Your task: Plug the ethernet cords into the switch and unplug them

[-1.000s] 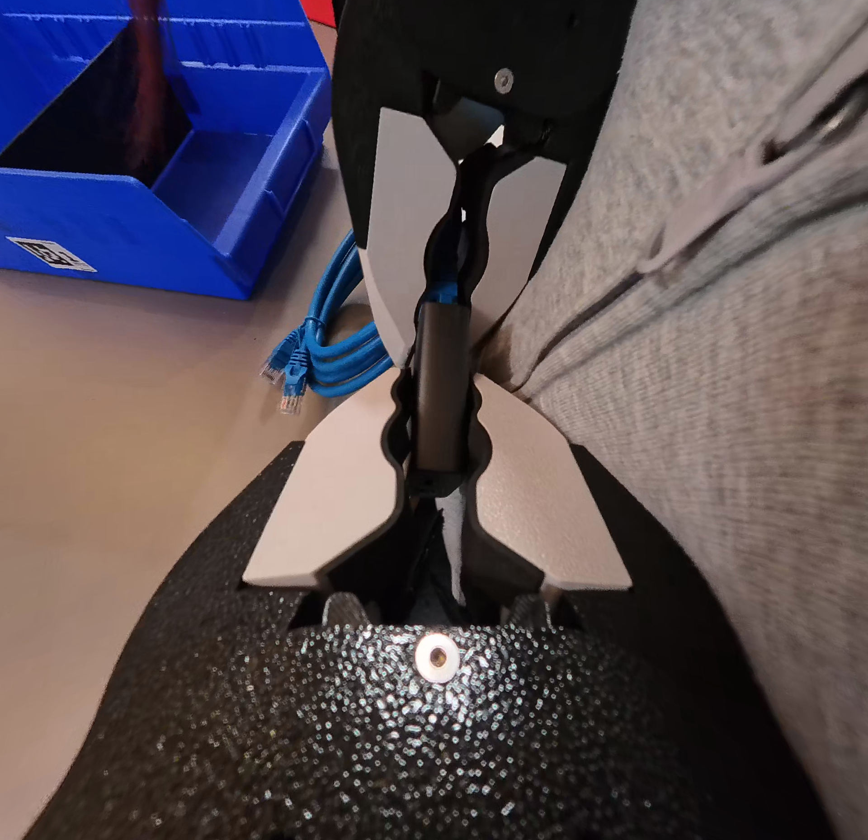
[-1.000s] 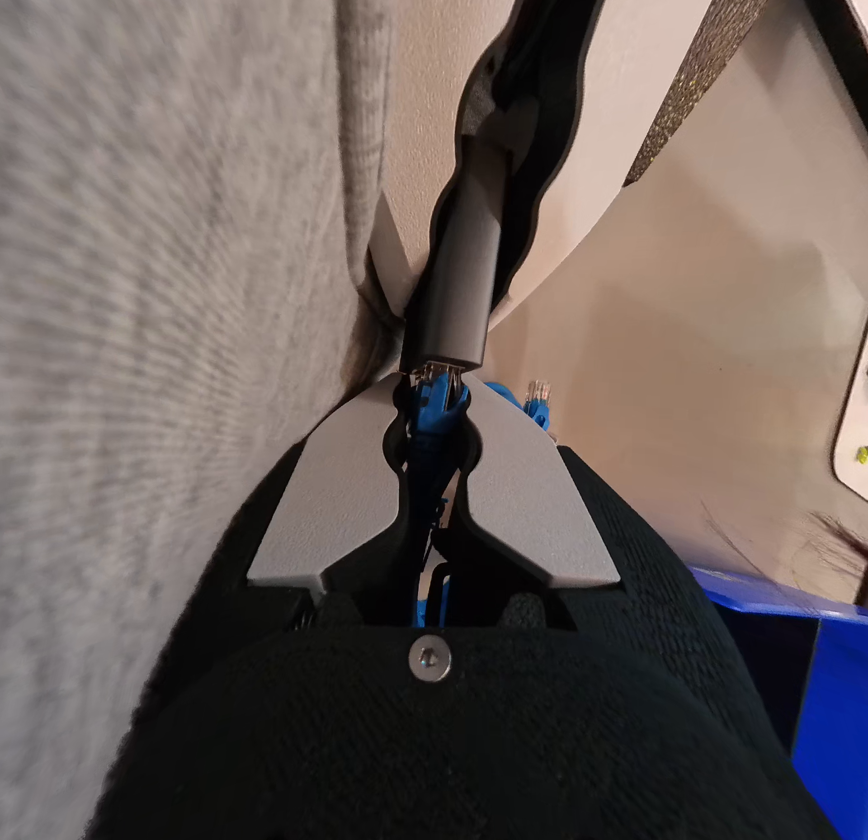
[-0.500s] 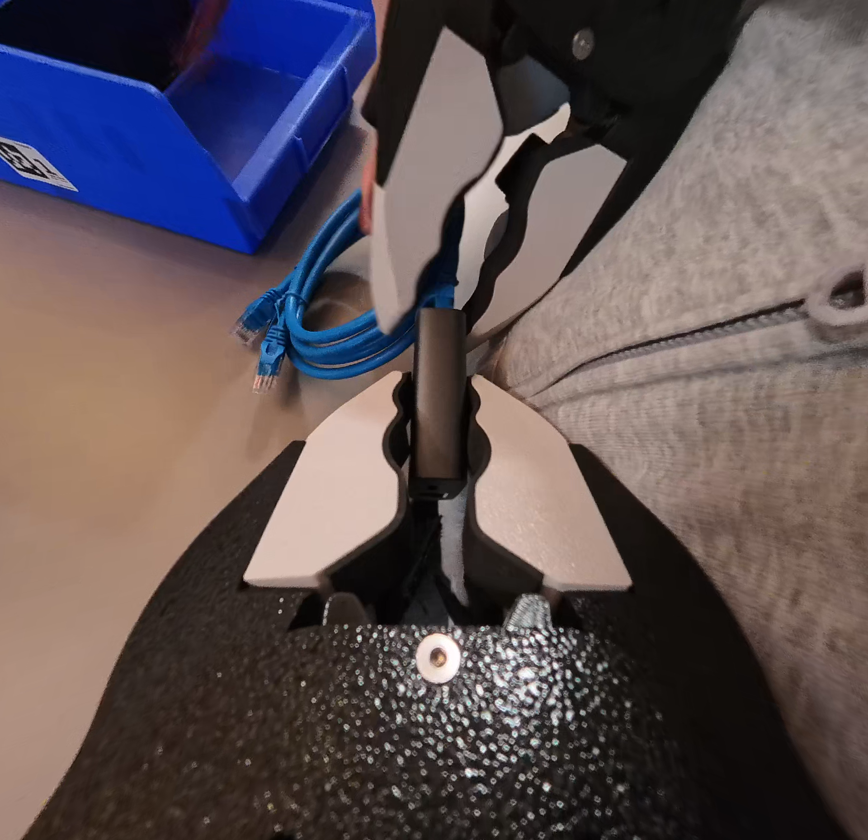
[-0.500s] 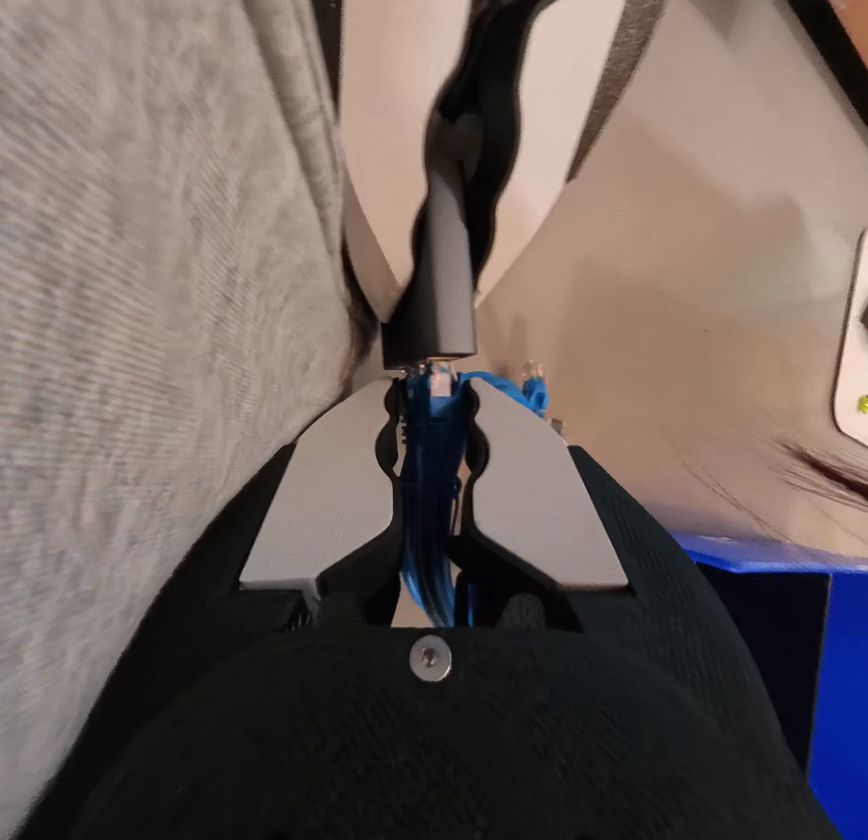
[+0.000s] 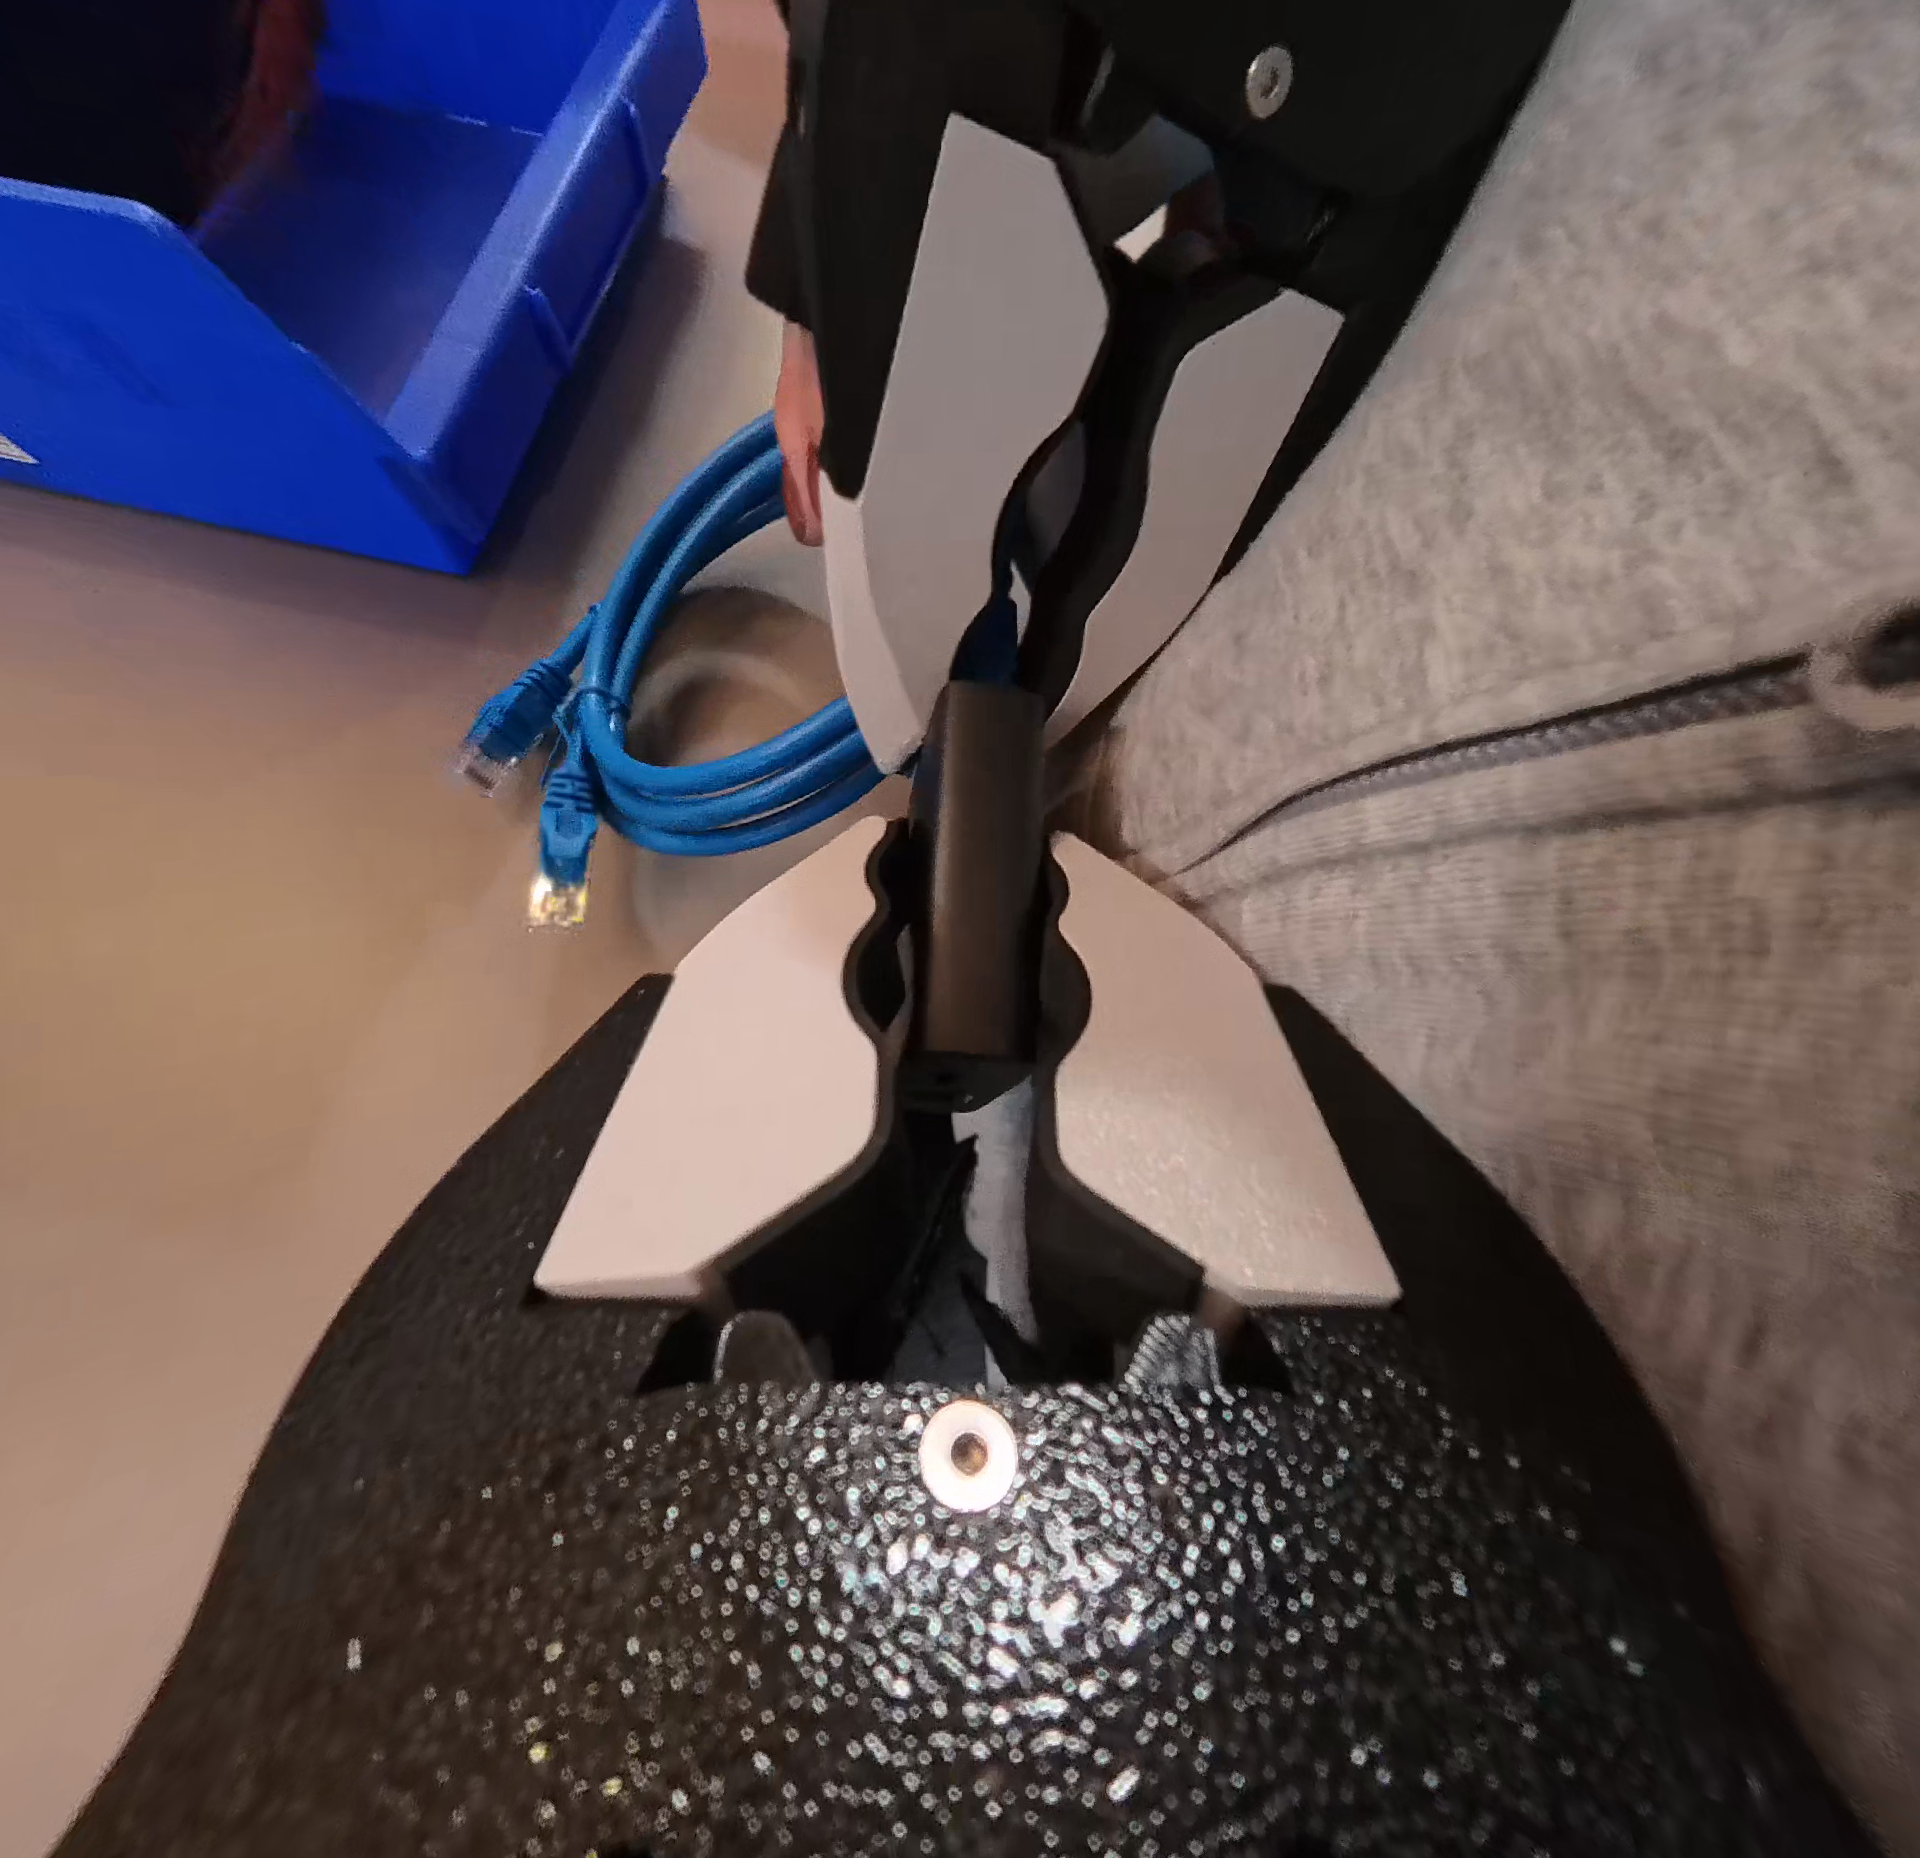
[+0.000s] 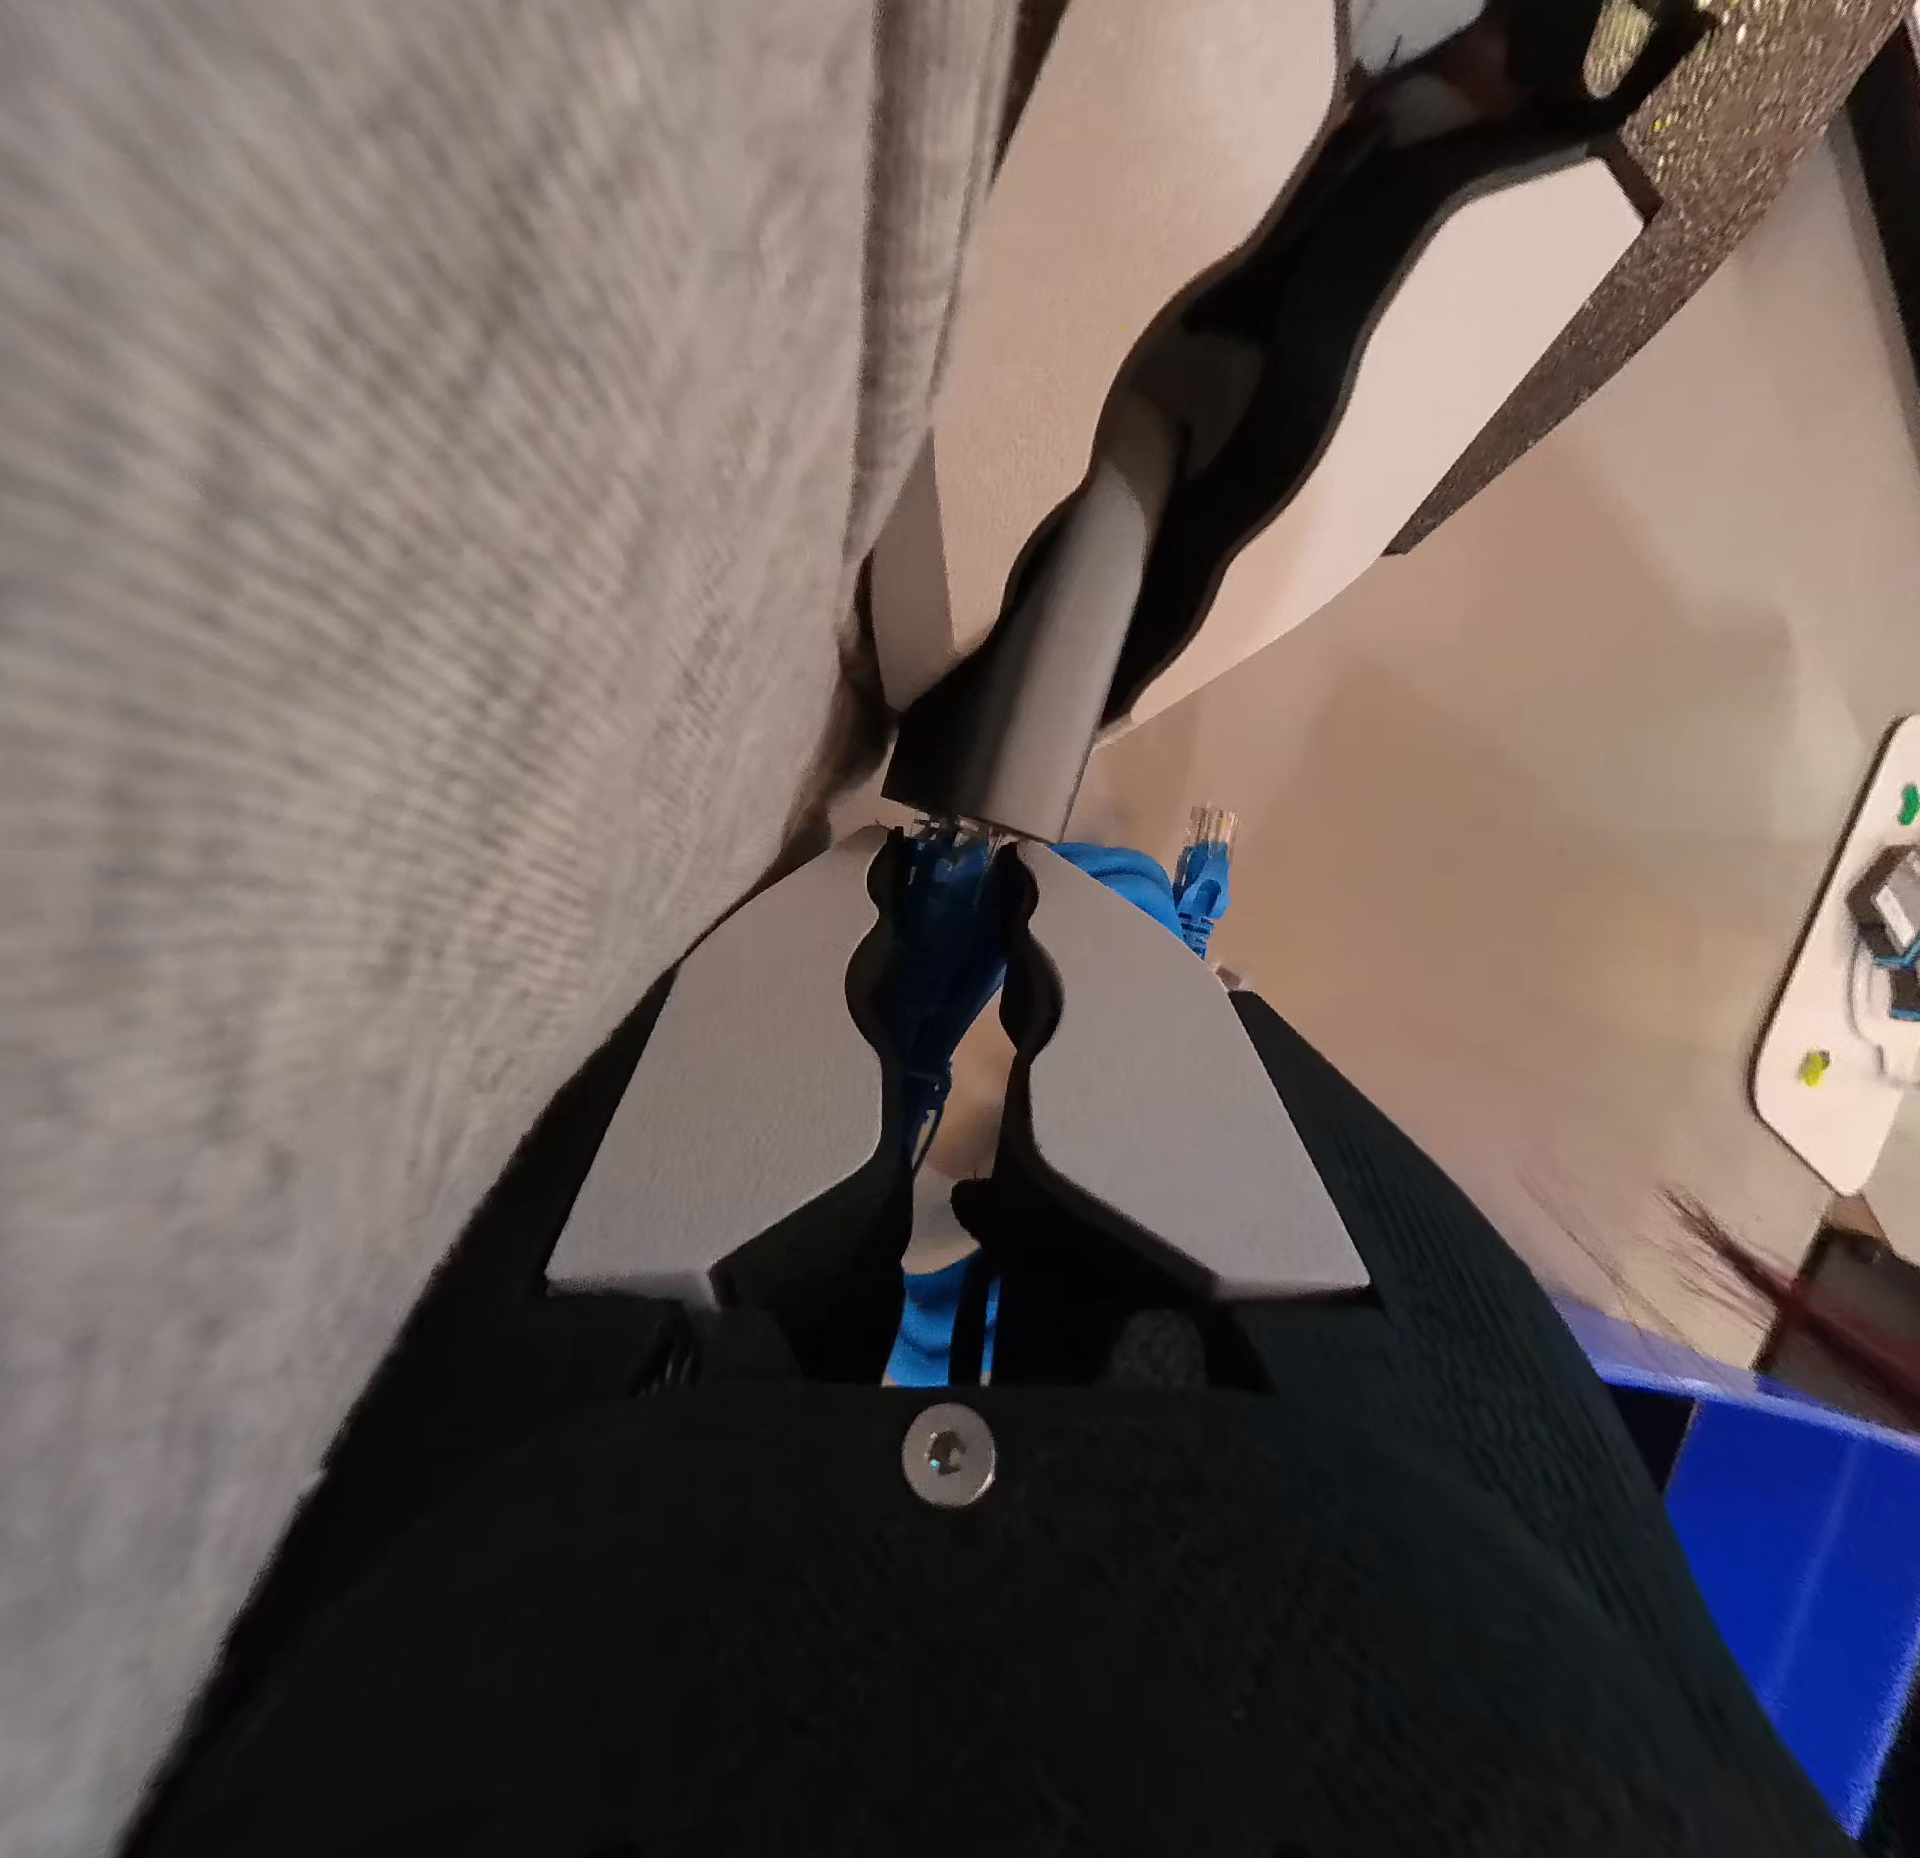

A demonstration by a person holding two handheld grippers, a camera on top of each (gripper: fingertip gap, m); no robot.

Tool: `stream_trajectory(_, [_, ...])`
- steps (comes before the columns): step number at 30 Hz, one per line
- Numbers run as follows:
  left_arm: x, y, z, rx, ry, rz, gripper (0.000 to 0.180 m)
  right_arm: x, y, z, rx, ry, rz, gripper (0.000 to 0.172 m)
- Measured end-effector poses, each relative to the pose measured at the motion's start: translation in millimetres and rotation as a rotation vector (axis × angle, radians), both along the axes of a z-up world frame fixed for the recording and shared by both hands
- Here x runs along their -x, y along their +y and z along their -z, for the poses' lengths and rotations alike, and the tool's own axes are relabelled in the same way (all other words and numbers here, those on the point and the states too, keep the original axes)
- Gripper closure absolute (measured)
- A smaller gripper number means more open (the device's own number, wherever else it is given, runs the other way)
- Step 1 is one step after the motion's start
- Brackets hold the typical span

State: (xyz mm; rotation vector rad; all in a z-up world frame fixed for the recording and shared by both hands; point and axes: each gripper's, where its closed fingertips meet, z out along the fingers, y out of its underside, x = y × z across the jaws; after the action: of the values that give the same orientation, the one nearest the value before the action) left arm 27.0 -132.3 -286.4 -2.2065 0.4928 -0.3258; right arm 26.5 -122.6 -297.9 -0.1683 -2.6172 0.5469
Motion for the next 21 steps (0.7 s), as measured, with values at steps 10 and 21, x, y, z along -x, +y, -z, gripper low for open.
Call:
stream_trajectory(10, [3,-10,-10,-0.036,0.020,0.079,0.158,0,-4,-13,-0.025,0.029,-0.145,0.158])
stream_trajectory(21, [30,-34,10,0.076,0.024,-0.004,0.160,-13,20,-6,-0.021,-0.047,-0.067,0.159])
